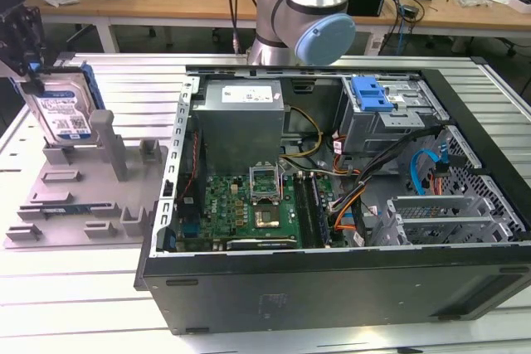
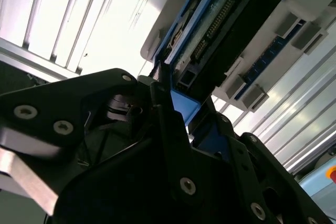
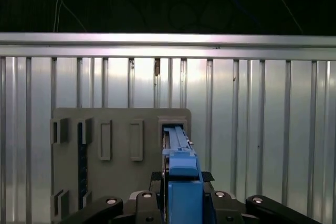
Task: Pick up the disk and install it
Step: 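Pick up the disk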
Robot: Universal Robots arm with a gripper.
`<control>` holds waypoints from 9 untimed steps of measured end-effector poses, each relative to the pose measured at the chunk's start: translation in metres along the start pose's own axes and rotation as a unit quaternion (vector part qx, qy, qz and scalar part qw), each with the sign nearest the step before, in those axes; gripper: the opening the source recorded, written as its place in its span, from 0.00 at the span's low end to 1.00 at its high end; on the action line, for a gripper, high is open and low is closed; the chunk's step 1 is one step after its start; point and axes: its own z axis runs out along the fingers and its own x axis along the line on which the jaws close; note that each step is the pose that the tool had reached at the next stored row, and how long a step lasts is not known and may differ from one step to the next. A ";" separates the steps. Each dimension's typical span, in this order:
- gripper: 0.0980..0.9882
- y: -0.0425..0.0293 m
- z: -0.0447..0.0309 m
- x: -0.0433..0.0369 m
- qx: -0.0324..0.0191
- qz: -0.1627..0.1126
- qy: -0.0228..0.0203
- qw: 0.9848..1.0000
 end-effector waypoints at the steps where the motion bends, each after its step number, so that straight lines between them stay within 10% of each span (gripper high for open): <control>1: 0.30 0.0000 -0.0041 0.0001 0.000 0.000 -0.001 1.000; 9: 0.30 -0.0004 -0.0306 0.0008 0.000 0.000 -0.004 1.000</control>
